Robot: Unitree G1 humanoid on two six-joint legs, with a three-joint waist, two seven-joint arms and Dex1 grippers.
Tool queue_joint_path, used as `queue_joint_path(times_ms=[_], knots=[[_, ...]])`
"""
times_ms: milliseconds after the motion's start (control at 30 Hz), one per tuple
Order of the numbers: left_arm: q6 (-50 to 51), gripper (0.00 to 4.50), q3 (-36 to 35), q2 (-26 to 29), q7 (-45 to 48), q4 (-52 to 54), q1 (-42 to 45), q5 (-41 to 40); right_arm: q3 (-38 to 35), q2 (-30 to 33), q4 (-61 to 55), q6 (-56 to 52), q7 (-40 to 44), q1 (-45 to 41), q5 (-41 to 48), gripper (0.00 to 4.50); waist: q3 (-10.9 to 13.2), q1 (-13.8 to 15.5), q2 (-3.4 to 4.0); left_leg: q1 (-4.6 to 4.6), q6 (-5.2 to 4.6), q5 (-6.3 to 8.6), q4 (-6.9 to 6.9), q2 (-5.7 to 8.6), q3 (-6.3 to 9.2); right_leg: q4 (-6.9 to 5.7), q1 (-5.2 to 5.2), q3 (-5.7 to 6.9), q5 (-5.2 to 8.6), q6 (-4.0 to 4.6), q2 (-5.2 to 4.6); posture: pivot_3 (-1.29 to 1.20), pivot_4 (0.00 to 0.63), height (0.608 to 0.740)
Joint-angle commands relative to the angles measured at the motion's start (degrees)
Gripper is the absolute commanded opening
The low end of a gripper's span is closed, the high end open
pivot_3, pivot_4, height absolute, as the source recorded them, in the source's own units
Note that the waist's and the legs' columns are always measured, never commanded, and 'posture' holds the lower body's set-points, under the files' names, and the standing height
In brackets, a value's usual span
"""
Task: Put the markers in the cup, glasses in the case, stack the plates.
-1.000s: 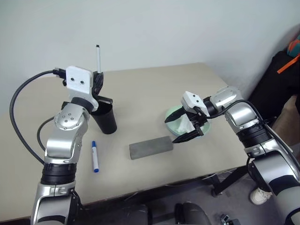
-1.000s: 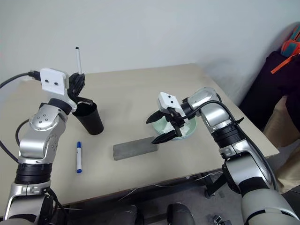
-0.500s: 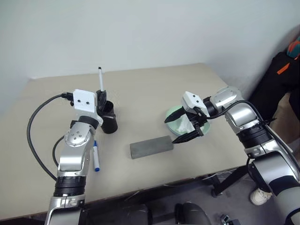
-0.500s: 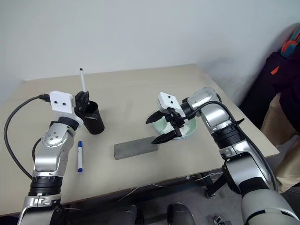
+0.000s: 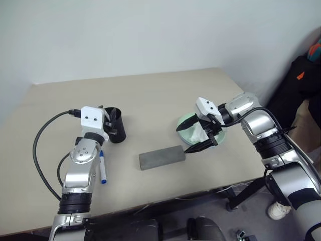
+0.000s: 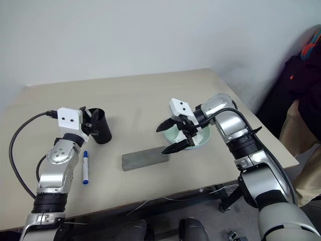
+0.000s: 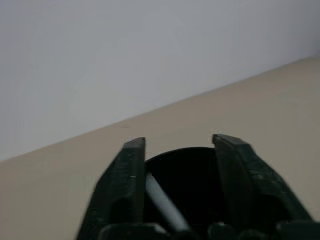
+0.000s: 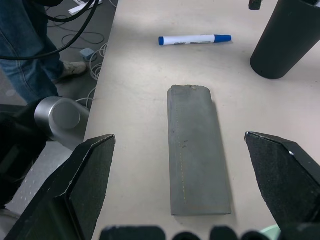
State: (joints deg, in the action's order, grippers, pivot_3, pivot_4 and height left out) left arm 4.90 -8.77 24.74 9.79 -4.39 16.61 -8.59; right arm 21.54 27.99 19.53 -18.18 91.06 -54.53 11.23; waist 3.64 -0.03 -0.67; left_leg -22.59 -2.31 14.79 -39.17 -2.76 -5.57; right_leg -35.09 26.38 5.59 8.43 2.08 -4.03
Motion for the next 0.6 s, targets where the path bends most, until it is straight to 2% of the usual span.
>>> queue_joint_path(times_ms=[33,133,367,500,600], knots=[[-1.11,3.45,-1.55,0.24,0.23,0.69,-0.22,0.71,-2.00,0.25,-1.16,0.41,-0.32,-1.21,0.76,4.50,0.00,0.00,0.00,0.01,0.00,0.00,0.00,-0.01,0.00,0.00,0.00,0.00,0.00,0.00,0.00,0.00,0.000,0.737],[-0.68,4.46,-1.78,0.04,0.50,1.64,-0.65,0.70,-1.96,0.19,-1.06,0.49,-0.27,-1.30,0.73,4.50,-0.01,0.01,0.01,0.02,0.00,0.00,0.00,-0.03,0.00,-0.02,0.00,0.00,0.00,0.01,0.00,0.00,0.000,0.737],[6.91,4.49,-2.63,1.05,2.00,8.72,-1.17,-1.55,-1.90,0.37,-1.53,0.29,-0.13,-1.15,0.79,4.50,-0.01,-0.01,0.00,0.01,0.00,0.00,-0.02,-0.04,0.01,-0.03,0.02,0.00,-0.01,0.01,0.00,0.00,0.000,0.737],[20.03,4.49,-5.89,3.60,1.92,18.45,-0.74,-5.60,-1.79,0.47,-1.67,0.16,0.02,-0.89,0.82,4.50,0.00,-0.05,-0.01,-0.03,0.01,0.01,-0.01,-0.05,0.01,-0.04,0.07,0.00,-0.01,0.01,0.02,0.00,0.000,0.737],[25.54,4.49,-7.65,5.10,1.64,22.36,0.73,-6.97,-1.65,0.26,-1.32,0.28,0.08,-0.95,0.76,4.50,-0.01,-0.05,-0.01,-0.01,0.03,0.02,0.01,-0.07,0.04,-0.05,0.06,0.01,-0.01,0.01,0.03,0.00,0.000,0.737]])
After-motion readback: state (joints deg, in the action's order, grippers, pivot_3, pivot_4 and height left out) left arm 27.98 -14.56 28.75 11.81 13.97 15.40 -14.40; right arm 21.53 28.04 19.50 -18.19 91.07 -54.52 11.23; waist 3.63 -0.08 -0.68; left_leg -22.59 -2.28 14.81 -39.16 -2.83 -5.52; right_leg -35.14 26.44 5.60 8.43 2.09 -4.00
